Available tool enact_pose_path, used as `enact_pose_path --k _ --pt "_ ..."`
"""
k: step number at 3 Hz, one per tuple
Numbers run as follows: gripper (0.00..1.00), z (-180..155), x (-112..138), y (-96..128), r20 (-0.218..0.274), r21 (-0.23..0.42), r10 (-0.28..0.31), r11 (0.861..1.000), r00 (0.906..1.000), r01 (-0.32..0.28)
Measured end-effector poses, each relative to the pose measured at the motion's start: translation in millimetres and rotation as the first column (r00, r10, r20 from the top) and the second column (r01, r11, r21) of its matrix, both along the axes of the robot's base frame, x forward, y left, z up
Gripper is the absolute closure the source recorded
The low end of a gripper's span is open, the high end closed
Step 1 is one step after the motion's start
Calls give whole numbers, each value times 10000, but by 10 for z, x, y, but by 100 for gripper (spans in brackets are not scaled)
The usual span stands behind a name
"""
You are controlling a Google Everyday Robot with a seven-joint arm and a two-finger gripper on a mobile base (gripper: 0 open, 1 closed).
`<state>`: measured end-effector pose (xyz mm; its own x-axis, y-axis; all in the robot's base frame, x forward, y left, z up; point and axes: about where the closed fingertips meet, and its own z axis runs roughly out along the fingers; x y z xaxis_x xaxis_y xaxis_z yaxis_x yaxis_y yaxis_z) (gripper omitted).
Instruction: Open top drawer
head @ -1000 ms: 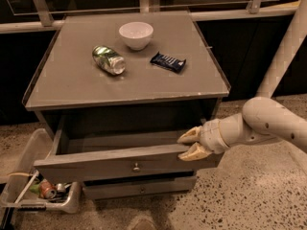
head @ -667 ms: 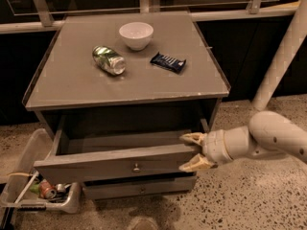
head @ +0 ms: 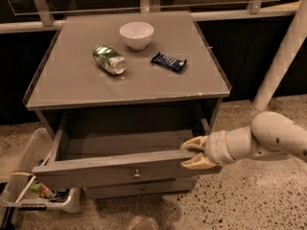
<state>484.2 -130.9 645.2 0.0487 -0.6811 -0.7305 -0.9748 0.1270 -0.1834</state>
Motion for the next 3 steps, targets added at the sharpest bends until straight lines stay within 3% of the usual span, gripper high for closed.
enact_pose_path --k 1,3 --pt "100 7 -71 3 26 -29 -43 10000 10000 43" --pt "100 -26 -383 3 -37 -32 -154 9999 9999 153"
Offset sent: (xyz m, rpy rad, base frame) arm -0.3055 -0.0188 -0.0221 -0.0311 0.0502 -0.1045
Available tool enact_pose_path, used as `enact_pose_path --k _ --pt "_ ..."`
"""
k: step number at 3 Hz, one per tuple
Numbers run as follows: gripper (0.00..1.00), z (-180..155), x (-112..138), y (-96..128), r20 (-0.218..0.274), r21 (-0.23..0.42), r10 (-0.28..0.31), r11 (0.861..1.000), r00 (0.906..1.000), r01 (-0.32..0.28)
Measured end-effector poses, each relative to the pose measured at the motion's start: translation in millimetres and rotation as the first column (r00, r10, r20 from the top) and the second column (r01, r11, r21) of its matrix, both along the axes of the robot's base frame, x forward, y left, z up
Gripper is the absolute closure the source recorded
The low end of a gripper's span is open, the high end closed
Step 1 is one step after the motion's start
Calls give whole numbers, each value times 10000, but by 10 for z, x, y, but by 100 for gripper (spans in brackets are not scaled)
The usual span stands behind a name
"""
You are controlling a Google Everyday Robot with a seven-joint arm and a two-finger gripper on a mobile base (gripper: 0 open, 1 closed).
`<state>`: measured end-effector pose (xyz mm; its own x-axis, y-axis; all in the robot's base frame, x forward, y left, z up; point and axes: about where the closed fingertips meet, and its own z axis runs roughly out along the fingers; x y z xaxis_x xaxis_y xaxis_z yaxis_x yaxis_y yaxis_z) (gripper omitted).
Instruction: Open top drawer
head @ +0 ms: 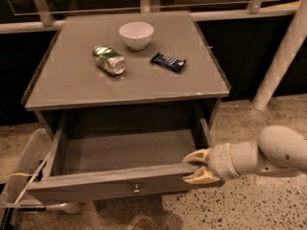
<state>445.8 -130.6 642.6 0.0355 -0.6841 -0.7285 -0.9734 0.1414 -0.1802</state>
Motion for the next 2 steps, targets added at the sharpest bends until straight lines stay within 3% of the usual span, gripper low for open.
enact_pose_path --k 1,2 --pt "82 0 0 0 0 0 0 10000 10000 0" --pt "58 0 0 0 0 0 1 10000 10000 -1"
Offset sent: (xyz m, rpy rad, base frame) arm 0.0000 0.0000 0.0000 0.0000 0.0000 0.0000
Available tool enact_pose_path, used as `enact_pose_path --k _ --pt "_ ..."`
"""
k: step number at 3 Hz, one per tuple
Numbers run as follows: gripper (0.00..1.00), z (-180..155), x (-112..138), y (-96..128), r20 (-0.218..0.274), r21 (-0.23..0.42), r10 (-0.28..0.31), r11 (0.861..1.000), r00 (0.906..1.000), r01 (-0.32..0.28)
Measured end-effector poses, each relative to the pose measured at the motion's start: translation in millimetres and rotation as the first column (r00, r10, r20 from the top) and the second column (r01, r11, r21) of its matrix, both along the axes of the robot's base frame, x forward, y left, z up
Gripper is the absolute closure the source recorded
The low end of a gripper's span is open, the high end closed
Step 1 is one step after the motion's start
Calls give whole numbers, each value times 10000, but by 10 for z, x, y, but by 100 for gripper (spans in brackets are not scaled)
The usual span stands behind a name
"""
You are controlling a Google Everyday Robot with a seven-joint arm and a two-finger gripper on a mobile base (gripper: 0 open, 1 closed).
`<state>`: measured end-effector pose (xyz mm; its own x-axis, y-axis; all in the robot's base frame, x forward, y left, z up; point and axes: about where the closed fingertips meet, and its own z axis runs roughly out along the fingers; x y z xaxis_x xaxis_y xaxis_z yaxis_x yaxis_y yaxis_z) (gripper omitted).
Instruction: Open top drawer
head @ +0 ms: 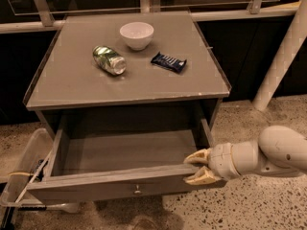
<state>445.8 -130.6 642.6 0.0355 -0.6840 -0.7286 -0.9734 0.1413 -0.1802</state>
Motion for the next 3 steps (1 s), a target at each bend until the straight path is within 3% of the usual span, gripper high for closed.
enact_pose_path --k 1,2,3 --pt "35 4 -53 -6 -26 183 203 9996 9998 -203" --pt "37 -10 -163 19 -73 420 352 9985 9994 -349" --pt "60 -9 -413 97 -100 749 633 9952 9979 -624"
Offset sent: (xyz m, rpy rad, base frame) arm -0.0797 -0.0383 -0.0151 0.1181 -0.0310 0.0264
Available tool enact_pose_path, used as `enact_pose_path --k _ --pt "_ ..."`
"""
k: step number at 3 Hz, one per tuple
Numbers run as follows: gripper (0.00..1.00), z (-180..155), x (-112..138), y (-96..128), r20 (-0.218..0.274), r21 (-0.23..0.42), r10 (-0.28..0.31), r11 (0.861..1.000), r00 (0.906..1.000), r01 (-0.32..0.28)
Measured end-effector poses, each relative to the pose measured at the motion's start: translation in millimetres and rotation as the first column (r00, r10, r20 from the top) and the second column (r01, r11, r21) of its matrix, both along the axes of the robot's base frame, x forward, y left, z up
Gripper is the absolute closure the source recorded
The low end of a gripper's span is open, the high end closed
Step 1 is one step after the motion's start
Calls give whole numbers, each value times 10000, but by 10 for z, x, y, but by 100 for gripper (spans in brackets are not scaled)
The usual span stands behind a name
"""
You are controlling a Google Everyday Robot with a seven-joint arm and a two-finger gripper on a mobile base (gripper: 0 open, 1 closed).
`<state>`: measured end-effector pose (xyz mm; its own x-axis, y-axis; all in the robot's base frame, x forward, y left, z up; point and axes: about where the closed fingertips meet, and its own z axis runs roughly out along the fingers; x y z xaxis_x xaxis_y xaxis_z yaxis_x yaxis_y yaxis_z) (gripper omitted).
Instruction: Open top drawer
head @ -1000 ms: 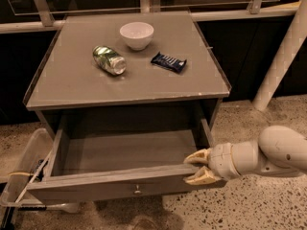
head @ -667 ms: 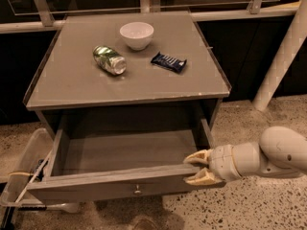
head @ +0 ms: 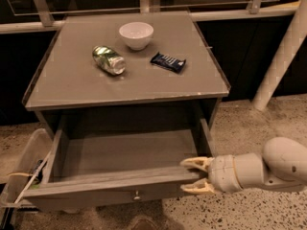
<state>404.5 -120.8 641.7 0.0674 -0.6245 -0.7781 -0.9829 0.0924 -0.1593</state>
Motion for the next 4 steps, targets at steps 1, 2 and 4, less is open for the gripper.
enact_pose_path --k 1,2,4 --pt "84 34 3 2 0 0 0 10000 10000 0" --pt "100 40 -79 -32 72 -26 -39 10000 10000 39" --pt "82 13 -287 -70 144 -39 -176 9998 9997 177"
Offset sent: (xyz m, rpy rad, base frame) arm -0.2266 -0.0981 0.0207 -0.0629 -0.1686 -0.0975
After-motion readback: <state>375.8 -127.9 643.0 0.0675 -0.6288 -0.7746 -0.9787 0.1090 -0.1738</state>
